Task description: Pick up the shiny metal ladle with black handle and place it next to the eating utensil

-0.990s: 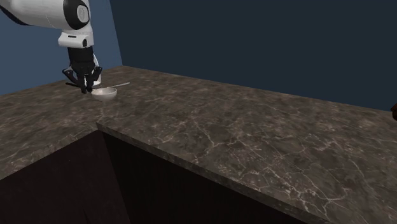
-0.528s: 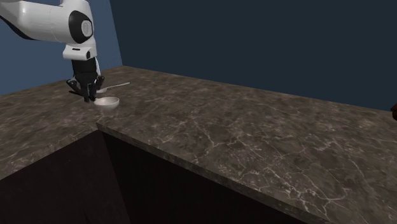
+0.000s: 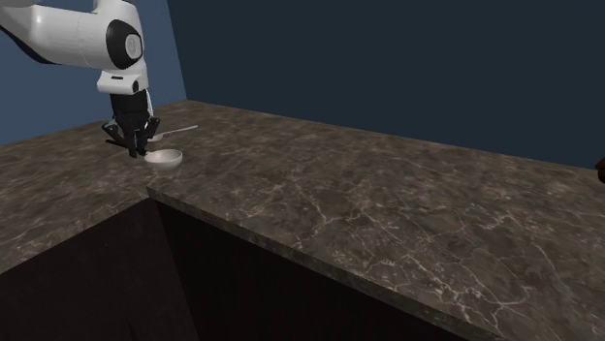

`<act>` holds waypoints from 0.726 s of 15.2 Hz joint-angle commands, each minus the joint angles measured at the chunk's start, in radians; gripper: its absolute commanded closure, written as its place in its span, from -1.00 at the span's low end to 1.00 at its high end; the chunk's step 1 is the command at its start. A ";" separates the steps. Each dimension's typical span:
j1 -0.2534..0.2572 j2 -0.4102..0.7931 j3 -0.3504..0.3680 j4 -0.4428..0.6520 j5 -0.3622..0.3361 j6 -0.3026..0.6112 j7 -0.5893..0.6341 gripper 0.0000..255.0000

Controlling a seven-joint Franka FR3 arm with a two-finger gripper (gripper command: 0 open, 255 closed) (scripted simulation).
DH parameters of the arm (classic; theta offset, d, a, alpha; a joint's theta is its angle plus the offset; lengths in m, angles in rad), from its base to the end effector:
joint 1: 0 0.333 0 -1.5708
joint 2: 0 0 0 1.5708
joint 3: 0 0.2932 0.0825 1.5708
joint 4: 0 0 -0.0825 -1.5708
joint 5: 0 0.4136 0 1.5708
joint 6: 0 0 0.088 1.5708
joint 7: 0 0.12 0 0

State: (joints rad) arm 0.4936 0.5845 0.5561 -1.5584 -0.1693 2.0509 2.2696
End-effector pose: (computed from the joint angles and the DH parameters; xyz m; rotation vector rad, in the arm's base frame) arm 0.3983 0.5808 0.2998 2.5597 -1.7814 -0.2271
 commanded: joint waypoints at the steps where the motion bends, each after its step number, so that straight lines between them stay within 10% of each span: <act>1: 0.000 0.000 0.000 0.000 0.000 0.000 0.000 -1.00; 11: -0.012 -0.041 0.013 0.069 0.022 -0.106 -0.014 -1.00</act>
State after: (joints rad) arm 0.4842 0.5486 0.5678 -1.4993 -0.1500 1.9602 2.2584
